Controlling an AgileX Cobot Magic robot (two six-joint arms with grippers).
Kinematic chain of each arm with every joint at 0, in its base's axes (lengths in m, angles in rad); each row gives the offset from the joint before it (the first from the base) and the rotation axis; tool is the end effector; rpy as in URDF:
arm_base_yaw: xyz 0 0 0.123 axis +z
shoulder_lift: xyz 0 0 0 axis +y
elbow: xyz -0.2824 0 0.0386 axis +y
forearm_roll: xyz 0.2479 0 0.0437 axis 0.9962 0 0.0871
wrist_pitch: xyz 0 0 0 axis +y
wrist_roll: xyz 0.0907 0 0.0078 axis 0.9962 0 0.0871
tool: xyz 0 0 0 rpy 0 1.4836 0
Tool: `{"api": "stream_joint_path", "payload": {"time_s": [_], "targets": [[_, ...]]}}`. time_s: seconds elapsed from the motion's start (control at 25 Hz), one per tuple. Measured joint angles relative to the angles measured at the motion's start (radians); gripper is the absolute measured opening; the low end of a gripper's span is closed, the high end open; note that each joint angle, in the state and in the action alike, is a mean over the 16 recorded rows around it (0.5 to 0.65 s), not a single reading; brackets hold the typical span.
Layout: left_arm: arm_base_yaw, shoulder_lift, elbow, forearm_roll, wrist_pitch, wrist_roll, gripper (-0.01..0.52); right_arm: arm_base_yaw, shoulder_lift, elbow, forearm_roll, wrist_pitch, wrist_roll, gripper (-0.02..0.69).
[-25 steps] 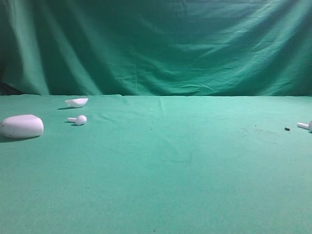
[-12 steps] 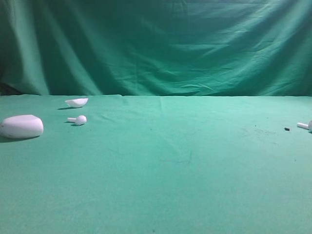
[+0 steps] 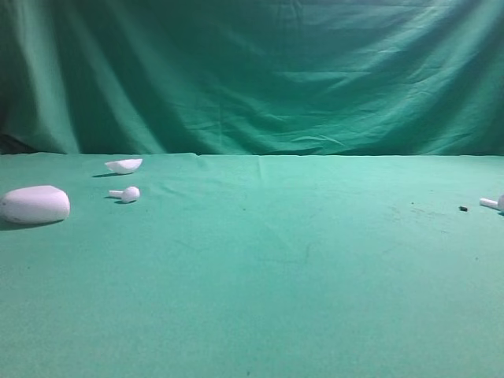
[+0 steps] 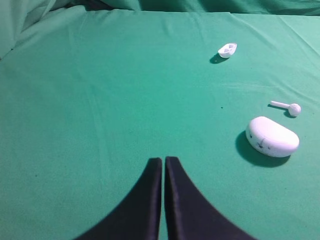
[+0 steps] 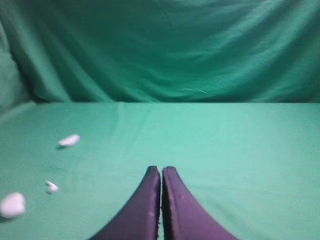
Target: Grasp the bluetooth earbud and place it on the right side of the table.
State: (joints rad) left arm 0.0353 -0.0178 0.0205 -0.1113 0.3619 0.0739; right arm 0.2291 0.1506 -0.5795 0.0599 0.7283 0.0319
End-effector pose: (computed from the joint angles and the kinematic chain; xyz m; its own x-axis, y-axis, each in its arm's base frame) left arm 0.0526 -0.0017 0.1747 -0.2717 -0.0398 -0.9616 -0.0057 0.9992 -0.0398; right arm 0.0214 0.0087 0.3272 -0.2239 0.0263 -0.9742 -0.2484 0.9651 0.0832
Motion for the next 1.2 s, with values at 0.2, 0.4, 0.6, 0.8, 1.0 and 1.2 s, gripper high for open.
{"api": "stream_joint_path", "payload": {"time_s": [0.2, 0.4, 0.6, 0.8, 1.0, 1.2], "targets": [[0.0, 0.0, 0.0, 0.0, 0.0, 0.0, 0.0, -0.043, -0.056, 0.166, -0.06, -0.126, -0.001, 0.0], [0.0, 0.0, 0.0, 0.0, 0.0, 0.0, 0.0, -0.093, -0.112, 0.372, -0.095, -0.281, -0.001, 0.0], [0.0, 0.0, 0.0, 0.0, 0.0, 0.0, 0.0, -0.131, -0.154, 0.526, -0.091, -0.39, 0.001, 0.0], [0.0, 0.0, 0.0, 0.0, 0.0, 0.0, 0.0, -0.142, -0.16, 0.597, -0.077, -0.401, 0.002, 0.0], [0.0, 0.0, 0.0, 0.0, 0.0, 0.0, 0.0, -0.143, -0.16, 0.606, -0.068, -0.363, 0.003, 0.0], [0.0, 0.0, 0.0, 0.0, 0.0, 0.0, 0.0, -0.144, -0.16, 0.607, -0.066, -0.334, 0.003, 0.0]]}}
